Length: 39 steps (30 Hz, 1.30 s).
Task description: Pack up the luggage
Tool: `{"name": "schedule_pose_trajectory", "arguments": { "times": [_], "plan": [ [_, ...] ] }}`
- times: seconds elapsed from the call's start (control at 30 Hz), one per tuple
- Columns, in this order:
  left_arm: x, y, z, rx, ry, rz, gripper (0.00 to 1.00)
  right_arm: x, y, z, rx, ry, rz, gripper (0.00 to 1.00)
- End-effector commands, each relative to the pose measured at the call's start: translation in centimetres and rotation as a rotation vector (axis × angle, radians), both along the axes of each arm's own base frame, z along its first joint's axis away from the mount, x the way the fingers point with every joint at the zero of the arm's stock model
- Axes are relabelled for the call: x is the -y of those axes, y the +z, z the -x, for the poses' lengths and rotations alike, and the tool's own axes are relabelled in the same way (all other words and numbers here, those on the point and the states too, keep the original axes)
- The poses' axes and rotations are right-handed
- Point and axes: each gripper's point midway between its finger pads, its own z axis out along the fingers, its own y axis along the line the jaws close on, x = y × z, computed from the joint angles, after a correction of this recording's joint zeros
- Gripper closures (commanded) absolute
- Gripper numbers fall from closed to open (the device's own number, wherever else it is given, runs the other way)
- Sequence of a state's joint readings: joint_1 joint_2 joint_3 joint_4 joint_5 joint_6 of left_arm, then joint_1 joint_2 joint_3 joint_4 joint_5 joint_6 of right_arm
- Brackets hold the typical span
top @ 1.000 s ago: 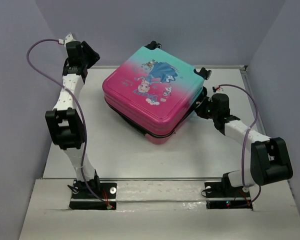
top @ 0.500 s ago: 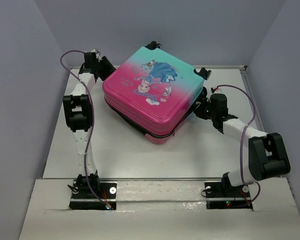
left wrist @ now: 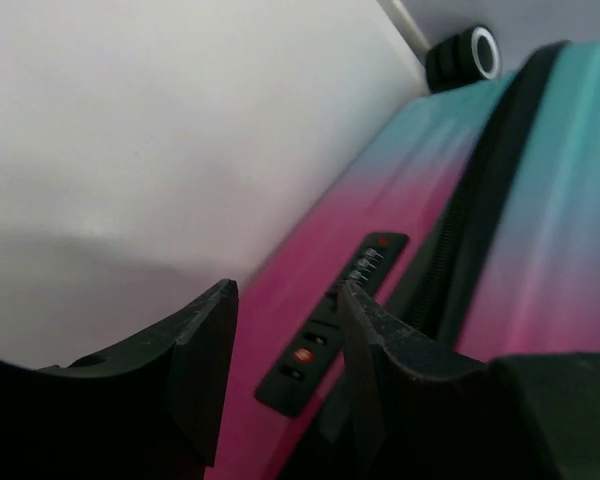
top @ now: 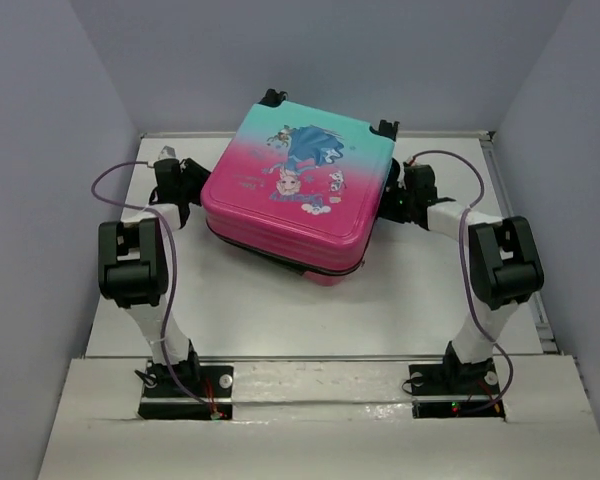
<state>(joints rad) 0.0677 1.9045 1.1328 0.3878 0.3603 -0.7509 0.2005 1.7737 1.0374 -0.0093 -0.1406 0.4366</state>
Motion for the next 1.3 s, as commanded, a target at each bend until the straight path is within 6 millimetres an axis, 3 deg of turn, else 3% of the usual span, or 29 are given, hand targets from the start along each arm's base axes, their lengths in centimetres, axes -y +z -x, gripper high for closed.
{"name": "schedule_pose_trajectory", "arguments": {
  "times": [0.0, 0.03, 0.07, 0.13, 0.2, 0.27, 0.33, 0.37, 0.4, 0.47, 0.5, 0.53, 0.57, 0.63, 0.7, 0.73, 0.77, 0.8, 0.83, 0.87, 0.9, 0.93, 1.0, 1.03, 1.1, 1.13, 1.17, 1.23, 1.27],
  "plan": [
    [2.5, 3.8, 2.9, 0.118, -0.005, 0.008, 0.45, -8.8, 10.5, -5.0, 0.297, 0.294, -0.209, 0.93],
    [2.3, 5.4, 3.6, 0.150, 0.010, 0.012, 0.45, -9.2, 10.7, -5.4, 0.297, 0.312, -0.217, 0.93],
    [2.4, 4.4, 4.8, 0.128, 0.013, 0.015, 0.45, -9.9, 12.0, -6.0, 0.309, 0.345, -0.232, 0.93],
    [2.1, 5.6, 5.8, 0.160, 0.036, 0.009, 0.45, -10.3, 11.6, -6.8, 0.287, 0.348, -0.237, 0.93],
    [1.2, 5.5, 6.5, 0.152, 0.069, -0.013, 0.41, -10.4, 12.4, -7.2, 0.275, 0.337, -0.251, 0.92],
    [0.1, 6.8, 6.2, 0.158, 0.097, -0.027, 0.37, -10.1, 12.5, -7.2, 0.255, 0.304, -0.246, 0.80],
    [-1.1, 10.3, 5.0, 0.207, 0.118, -0.026, 0.29, -8.9, 12.4, -6.9, 0.232, 0.236, -0.211, 0.64],
    [-1.8, 14.3, 3.7, 0.275, 0.128, -0.054, 0.22, -8.1, 12.1, -7.2, 0.229, 0.192, -0.178, 0.58],
    [-2.5, 15.9, 3.2, 0.285, 0.141, -0.080, 0.09, -7.6, 12.0, -6.9, 0.220, 0.175, -0.164, 0.54],
    [-4.4, 19.1, 3.3, 0.294, 0.194, -0.153, 0.01, -7.2, 11.8, -6.3, 0.215, 0.160, -0.151, 0.47],
    [-5.2, 23.1, 3.2, 0.364, 0.214, -0.205, 0.01, -6.9, 12.6, -5.8, 0.230, 0.152, -0.147, 0.46],
    [-6.4, 25.5, 4.4, 0.388, 0.267, -0.236, 0.01, -6.7, 11.7, -5.1, 0.209, 0.153, -0.143, 0.45],
    [-6.5, 27.2, 5.3, 0.424, 0.278, -0.248, 0.01, -6.6, 12.4, -4.6, 0.224, 0.155, -0.147, 0.45],
    [-5.3, 30.9, 8.5, 0.524, 0.268, -0.253, 0.01, -6.2, 11.4, -3.6, 0.210, 0.151, -0.141, 0.45],
    [-3.4, 29.6, 10.8, 0.530, 0.233, -0.263, 0.09, -6.1, 12.0, -3.0, 0.235, 0.166, -0.134, 0.45],
    [-2.0, 31.0, 13.5, 0.596, 0.202, -0.286, 0.20, -5.9, 12.1, -2.7, 0.238, 0.168, -0.129, 0.46],
    [2.1, 28.2, 14.9, 0.574, 0.085, -0.289, 0.33, -5.6, 11.4, -2.2, 0.234, 0.172, -0.105, 0.47],
    [3.4, 27.5, 16.2, 0.576, 0.051, -0.300, 0.60, -5.3, 11.4, -1.8, 0.241, 0.178, -0.092, 0.49],
    [4.1, 27.8, 18.7, 0.607, 0.034, -0.294, 0.69, -4.9, 11.1, -1.1, 0.243, 0.183, -0.074, 0.56],
    [6.9, 25.4, 20.5, 0.592, -0.065, -0.280, 0.78, -4.6, 10.9, -0.8, 0.243, 0.171, -0.061, 0.62],
    [7.3, 26.6, 23.2, 0.654, -0.088, -0.247, 0.93, -4.4, 11.3, -0.3, 0.257, 0.173, -0.058, 0.69],
    [8.2, 24.8, 24.4, 0.633, -0.121, -0.213, 0.94, -4.3, 11.3, 0.1, 0.265, 0.177, -0.056, 0.72],
    [10.6, 24.1, 27.2, 0.640, -0.233, -0.153, 0.94, -3.9, 10.3, 0.9, 0.261, 0.160, -0.056, 0.83],
    [11.1, 23.9, 28.4, 0.647, -0.267, -0.129, 0.94, -3.9, 11.1, 1.1, 0.293, 0.161, -0.068, 0.89],
    [14.3, 21.0, 30.5, 0.596, -0.420, -0.076, 0.94, -3.9, 10.1, 2.3, 0.282, 0.170, -0.080, 0.93],
    [15.2, 19.7, 30.9, 0.565, -0.453, -0.072, 0.94, -3.8, 10.0, 2.6, 0.283, 0.168, -0.081, 0.93],
    [16.3, 16.9, 31.3, 0.509, -0.494, -0.079, 0.94, -3.6, 10.7, 3.0, 0.308, 0.168, -0.083, 0.93],
    [17.4, 14.5, 31.3, 0.459, -0.468, -0.089, 0.94, -3.3, 10.7, 3.9, 0.322, 0.164, -0.087, 0.93],
    [18.6, 12.6, 31.9, 0.414, -0.493, -0.101, 0.94, -3.0, 9.6, 4.8, 0.313, 0.157, -0.084, 0.93]
  ]
}}
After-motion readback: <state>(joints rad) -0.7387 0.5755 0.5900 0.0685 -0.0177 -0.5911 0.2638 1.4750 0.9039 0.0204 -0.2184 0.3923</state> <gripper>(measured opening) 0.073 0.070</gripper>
